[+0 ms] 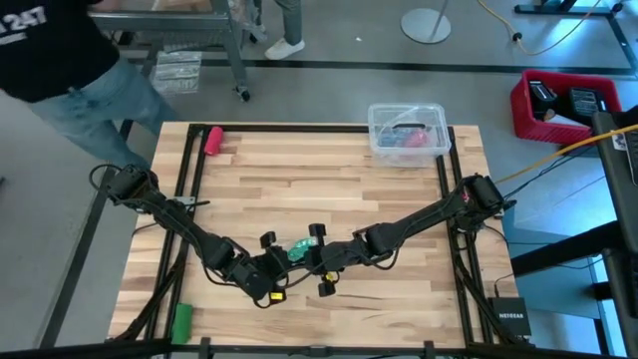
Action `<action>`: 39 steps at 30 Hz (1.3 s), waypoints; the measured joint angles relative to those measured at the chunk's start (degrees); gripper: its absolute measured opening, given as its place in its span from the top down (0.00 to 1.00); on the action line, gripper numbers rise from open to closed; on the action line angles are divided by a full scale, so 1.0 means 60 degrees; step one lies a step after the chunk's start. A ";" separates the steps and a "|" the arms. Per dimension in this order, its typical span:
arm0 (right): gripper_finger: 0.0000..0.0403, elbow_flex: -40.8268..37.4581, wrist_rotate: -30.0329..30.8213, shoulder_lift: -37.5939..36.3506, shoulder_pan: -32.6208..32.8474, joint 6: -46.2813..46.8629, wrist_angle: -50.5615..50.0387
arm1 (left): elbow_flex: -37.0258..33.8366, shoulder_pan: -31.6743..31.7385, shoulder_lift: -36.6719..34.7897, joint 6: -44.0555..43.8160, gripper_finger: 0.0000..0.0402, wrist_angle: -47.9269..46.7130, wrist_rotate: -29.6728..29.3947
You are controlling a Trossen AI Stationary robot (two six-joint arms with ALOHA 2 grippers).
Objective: Roll bandage
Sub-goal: Close the transparent zip bag
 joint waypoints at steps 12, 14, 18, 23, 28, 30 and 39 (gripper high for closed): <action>0.97 0.0004 0.0067 0.0000 0.0000 0.0395 -0.0406 | -0.0002 -0.0119 0.0004 0.0036 1.00 0.0031 -0.0047; 0.96 0.0023 0.0069 -0.0002 0.0000 0.0735 -0.0642 | -0.0001 -0.0119 0.0004 0.0032 1.00 -0.0046 -0.0051; 0.87 0.0362 -0.0120 -0.0040 0.0001 0.1127 -0.1685 | 0.0002 -0.0108 0.0004 -0.0011 1.00 -0.0041 -0.0072; 0.72 0.0492 -0.0252 -0.0042 0.0062 0.1348 -0.1692 | 0.0003 -0.0083 0.0004 -0.0028 1.00 -0.0045 -0.0069; 0.64 0.0489 0.0067 -0.0018 0.0062 0.1318 -0.1496 | 0.0003 -0.0083 0.0004 -0.0015 1.00 -0.0051 -0.0070; 0.64 0.0488 0.0166 -0.0018 0.0058 0.1219 -0.1291 | 0.0003 -0.0083 0.0004 -0.0005 1.00 -0.0040 -0.0069; 0.72 0.0466 -0.0165 0.0204 -0.0066 0.0625 -0.1134 | 0.0006 -0.0090 0.0004 0.0083 1.00 -0.0027 -0.0065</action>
